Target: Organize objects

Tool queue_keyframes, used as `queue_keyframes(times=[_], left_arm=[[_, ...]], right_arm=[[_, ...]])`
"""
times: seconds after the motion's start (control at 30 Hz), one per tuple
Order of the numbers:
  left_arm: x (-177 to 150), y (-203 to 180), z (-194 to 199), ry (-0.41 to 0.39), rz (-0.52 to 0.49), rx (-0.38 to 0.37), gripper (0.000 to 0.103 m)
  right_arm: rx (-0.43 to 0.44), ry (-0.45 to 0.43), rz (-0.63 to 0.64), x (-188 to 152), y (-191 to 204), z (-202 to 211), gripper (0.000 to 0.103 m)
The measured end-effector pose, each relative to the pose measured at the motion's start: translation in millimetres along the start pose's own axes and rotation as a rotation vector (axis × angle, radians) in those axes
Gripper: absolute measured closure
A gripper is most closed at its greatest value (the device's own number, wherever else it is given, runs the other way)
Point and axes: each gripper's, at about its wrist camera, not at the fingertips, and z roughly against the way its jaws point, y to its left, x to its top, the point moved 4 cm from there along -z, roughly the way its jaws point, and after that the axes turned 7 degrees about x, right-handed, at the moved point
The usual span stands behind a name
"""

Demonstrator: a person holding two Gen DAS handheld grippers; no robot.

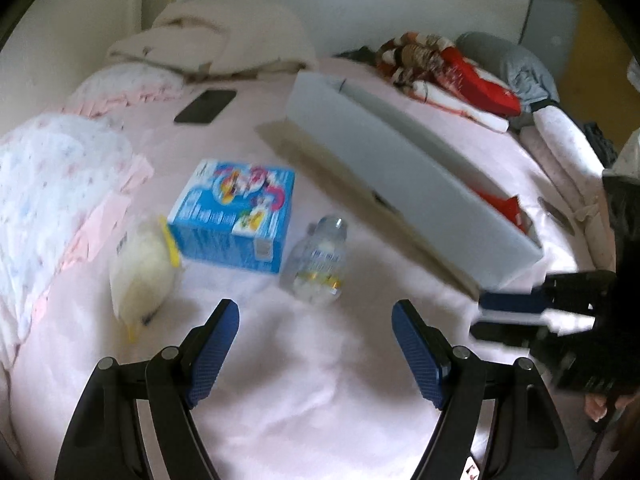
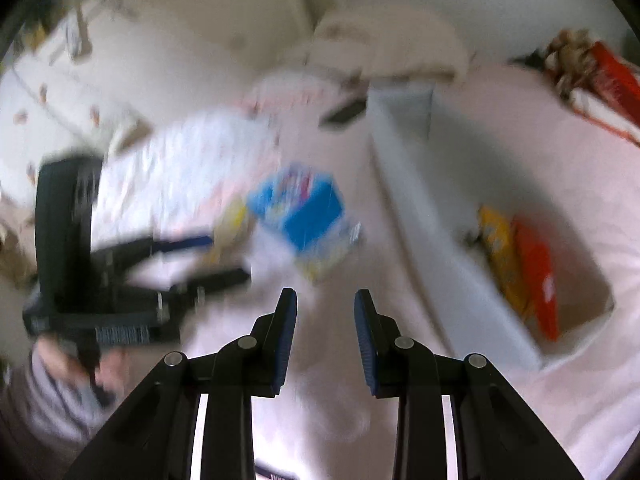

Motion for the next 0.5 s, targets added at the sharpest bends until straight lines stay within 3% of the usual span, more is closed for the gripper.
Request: queue_keyframes(times=[0.1,0.2,0.27,0.4,0.5], left_arm=[[-2,-2,-3,0.019,-0.003,-0.001,0.026],[0,-7,0,0.012,-0.022,-0.004,0.026],[1,-11,1,0.007,-0.035,-0.004,0.026],[1,-21,5,0.003,-0.063,0.011,0.026],[6,-25,11,-0.016,-0.069,0.021,0.026]], right_arm=[[-0.019,0.176,0.035,-17,4,-26,0.073],[-0.038,0.279,0.112,-28,17,-47,0.069],[-0.063,0.283,0.137,-28,20,-50,0.057],[-0.073,0.309,0.027,-31,-2,-57,0.060],[-0.064,0.251,-0.045,-26,-14,-48,0.064]])
